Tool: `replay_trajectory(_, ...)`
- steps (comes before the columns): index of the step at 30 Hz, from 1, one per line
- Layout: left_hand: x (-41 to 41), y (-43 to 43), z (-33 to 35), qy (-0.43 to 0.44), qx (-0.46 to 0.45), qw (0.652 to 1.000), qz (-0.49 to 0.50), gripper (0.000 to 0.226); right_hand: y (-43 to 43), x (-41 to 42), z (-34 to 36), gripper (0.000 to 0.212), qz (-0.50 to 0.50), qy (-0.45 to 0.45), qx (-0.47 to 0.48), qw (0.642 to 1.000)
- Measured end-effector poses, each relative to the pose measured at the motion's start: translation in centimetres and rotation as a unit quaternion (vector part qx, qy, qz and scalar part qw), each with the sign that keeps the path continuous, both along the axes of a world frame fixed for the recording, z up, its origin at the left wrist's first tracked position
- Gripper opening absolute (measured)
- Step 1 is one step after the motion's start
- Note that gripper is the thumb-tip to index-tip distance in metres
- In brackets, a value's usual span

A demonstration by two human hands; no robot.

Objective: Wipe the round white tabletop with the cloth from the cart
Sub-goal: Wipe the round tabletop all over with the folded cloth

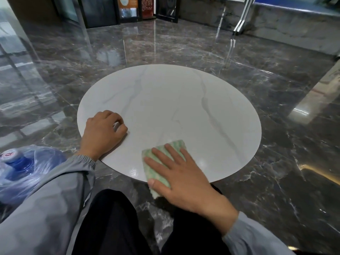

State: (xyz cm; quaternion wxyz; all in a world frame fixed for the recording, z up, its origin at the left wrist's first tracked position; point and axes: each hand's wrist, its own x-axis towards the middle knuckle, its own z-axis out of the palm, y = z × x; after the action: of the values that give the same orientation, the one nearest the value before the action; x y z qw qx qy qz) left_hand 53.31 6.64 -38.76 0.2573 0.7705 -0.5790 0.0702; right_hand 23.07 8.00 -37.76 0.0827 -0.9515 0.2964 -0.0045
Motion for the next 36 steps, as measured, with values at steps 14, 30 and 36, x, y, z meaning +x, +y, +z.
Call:
replay_trajectory(14, 0.2, -0.4, -0.2, -0.007, -0.011, 1.0, 0.001, 0.011, -13.4, -6.7, 0.9, 0.065, -0.252, 0.083, 0.061, 0.962)
replay_trajectory(30, 0.4, -0.1, -0.2, -0.005, -0.004, 1.0, -0.003, 0.014, -15.5, -7.9, 1.0, 0.061, -0.233, 0.051, 0.038, 0.97)
replay_trajectory(36, 0.3, -0.3, -0.1, 0.007, -0.002, 1.0, 0.01, 0.027, -21.0, -10.7, 1.1, 0.062, -0.382, 0.057, 0.072, 0.92)
